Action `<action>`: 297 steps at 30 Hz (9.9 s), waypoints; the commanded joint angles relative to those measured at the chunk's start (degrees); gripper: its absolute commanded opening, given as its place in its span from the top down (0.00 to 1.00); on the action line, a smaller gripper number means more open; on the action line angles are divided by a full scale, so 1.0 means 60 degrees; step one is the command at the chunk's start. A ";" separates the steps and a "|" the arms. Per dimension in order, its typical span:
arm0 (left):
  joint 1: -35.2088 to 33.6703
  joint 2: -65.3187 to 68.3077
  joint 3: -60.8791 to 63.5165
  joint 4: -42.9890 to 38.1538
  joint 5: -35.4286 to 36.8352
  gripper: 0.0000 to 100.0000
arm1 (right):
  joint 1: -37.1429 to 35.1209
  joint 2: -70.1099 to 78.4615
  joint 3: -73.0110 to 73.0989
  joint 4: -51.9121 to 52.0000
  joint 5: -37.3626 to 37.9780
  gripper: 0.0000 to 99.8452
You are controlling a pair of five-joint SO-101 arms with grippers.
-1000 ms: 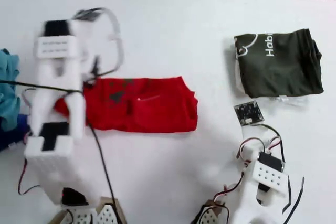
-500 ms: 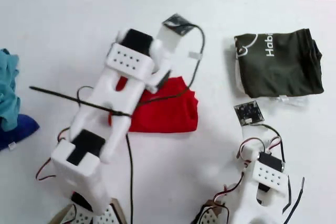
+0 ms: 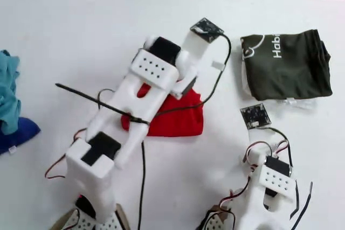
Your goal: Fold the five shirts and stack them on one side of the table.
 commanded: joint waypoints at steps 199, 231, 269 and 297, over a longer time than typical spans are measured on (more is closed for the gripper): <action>-1.1853 -0.7033 1.4234 -0.6564 -0.2652 0.97 | -1.1201 0.9516 -1.0300 0.2337 -0.2784 0.98; -0.4366 -0.0850 0.3890 -0.1656 -0.0703 0.97 | -0.6850 0.5780 -0.8249 0.1282 -0.3810 0.98; -0.4733 0.4498 -0.1194 -0.0484 0.1040 0.97 | -0.4916 1.1363 -1.2645 0.0711 -0.4322 0.98; -0.4601 0.0630 -0.0740 0.1670 0.0542 0.97 | -0.5751 1.0498 -1.3451 0.1560 -0.5949 0.98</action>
